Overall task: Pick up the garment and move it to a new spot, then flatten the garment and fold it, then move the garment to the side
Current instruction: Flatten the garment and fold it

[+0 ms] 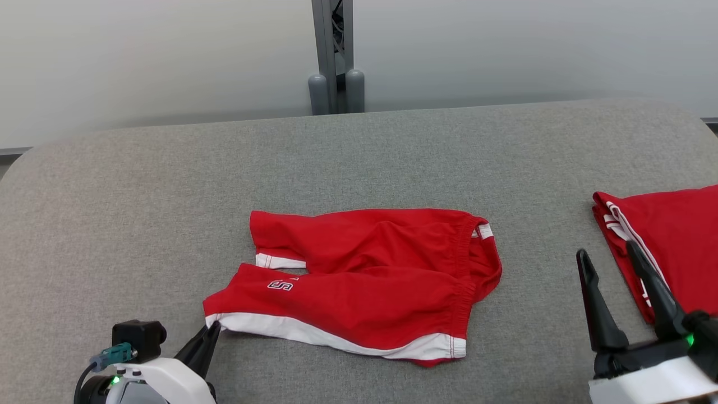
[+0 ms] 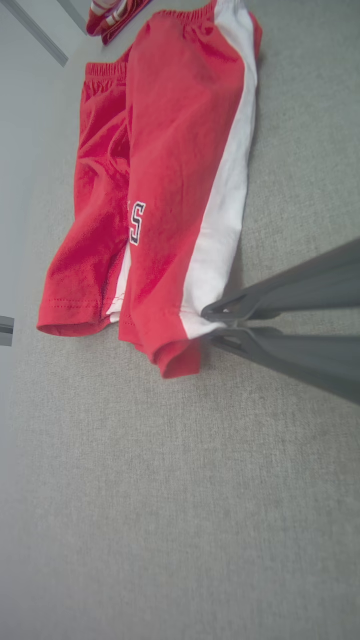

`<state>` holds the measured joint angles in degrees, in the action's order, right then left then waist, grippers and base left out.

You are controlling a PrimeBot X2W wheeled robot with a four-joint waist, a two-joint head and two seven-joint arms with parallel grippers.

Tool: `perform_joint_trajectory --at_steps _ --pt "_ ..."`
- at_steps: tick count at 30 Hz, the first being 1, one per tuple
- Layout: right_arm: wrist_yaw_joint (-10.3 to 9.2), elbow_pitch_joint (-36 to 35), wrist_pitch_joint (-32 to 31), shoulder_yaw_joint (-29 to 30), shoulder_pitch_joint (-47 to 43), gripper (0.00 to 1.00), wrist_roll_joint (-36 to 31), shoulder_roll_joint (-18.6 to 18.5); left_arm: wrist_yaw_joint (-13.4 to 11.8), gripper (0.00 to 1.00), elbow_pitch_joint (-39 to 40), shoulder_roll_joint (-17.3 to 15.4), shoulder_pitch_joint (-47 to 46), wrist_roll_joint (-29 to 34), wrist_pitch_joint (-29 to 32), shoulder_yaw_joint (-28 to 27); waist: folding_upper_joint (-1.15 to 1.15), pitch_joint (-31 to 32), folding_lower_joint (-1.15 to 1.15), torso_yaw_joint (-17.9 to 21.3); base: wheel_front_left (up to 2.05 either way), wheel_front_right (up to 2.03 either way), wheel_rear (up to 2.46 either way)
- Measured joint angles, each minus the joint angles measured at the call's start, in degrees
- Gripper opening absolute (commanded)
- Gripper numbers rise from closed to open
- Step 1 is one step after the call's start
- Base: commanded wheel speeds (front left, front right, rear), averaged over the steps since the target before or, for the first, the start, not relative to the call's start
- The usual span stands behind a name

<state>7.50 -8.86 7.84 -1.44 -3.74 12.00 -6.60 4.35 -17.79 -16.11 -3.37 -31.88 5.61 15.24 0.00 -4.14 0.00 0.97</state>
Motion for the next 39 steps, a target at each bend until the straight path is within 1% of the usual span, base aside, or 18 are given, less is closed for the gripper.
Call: perform_joint_trajectory --at_steps 9,21,26,29,32,39 --pt "0.00 1.1 -3.1 2.3 -6.0 1.00 -0.2 1.5 -0.4 0.00 -0.7 -0.2 1.5 -0.6 0.2 0.2 0.00 1.7 0.00 0.4 0.00 0.00 0.00" --pt "0.00 1.0 -3.7 1.9 -6.5 1.00 -0.4 1.9 -1.2 0.00 0.3 -0.6 2.7 -1.0 0.9 0.5 0.00 2.9 0.00 0.9 0.00 0.00 0.00" --pt "0.00 1.4 -4.2 0.7 -6.2 1.00 -0.3 0.9 -1.4 0.00 0.5 -0.7 2.7 -1.0 0.9 0.7 0.00 2.8 0.00 0.7 0.00 0.00 0.00" --pt "0.00 3.0 -5.8 -1.4 -5.6 1.00 0.4 -0.3 -1.4 0.00 0.7 -0.7 2.5 -1.0 0.9 1.0 0.00 2.5 0.00 0.4 0.00 0.00 0.00" --pt "0.00 6.1 -7.4 -4.5 -4.6 1.00 1.4 -2.0 -1.2 0.00 0.7 -0.5 1.5 -1.0 0.7 1.4 0.00 1.8 0.00 -0.3 0.00 0.00 0.00" --pt "0.00 15.0 -8.6 -14.8 -0.9 1.00 5.0 -4.7 -0.4 0.00 0.0 0.5 -1.0 -0.7 0.2 3.0 0.00 -0.5 0.00 -2.4 0.00 0.00 0.00"
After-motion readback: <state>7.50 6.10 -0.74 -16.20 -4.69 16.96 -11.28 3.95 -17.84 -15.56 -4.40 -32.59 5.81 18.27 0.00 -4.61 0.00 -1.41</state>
